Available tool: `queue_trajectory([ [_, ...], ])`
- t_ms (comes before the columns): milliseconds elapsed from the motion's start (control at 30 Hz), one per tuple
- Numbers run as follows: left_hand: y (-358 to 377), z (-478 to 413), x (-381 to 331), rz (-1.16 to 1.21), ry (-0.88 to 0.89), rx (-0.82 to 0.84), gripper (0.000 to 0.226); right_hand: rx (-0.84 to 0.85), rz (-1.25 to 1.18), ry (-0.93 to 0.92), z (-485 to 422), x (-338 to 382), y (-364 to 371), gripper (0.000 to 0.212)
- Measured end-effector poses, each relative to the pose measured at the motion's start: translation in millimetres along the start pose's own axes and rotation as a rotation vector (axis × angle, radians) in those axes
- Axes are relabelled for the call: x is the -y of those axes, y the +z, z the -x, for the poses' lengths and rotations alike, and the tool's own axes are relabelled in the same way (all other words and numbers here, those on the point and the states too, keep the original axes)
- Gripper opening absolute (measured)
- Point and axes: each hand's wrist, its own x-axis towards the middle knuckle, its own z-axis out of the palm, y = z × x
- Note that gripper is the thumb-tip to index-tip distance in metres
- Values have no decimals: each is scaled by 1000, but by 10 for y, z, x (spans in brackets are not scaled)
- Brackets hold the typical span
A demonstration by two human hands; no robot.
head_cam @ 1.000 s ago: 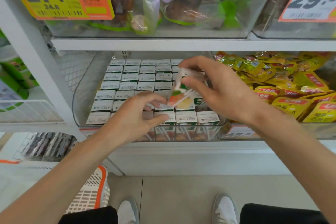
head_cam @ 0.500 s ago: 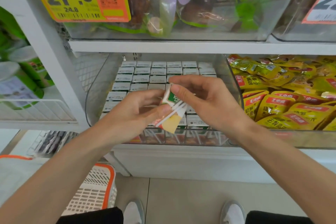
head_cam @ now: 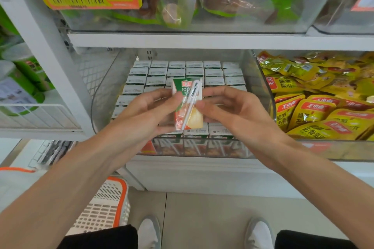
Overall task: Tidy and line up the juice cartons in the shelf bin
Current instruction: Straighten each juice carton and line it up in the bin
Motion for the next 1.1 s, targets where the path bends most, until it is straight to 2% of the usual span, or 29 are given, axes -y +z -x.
queue_trajectory([
  [167,82,17,-2,39,9,-47,28,-50,-13,5,44,44,24,28],
  [300,123,43,3,-2,-12,-80,32,-114,-37,22,109,55,36,26],
  [467,104,59,-19,97,-29,-33,29,-155,-150,52,164,30,73,20],
  [600,55,62,-20,99,19,27,28,-122,-214,47,170,39,68,19],
  [733,19,72,-23,105,-42,177,34,3,-187,65,167,78,43,22],
  [867,39,67,4,68,-44,143,36,124,-16,57,189,73,0,30],
  [967,38,54,15,34,-60,112,25,97,-1,66,199,37,-43,29],
  [1100,23,21,41,36,-80,72,31,14,-76,65,186,-23,-51,37],
])
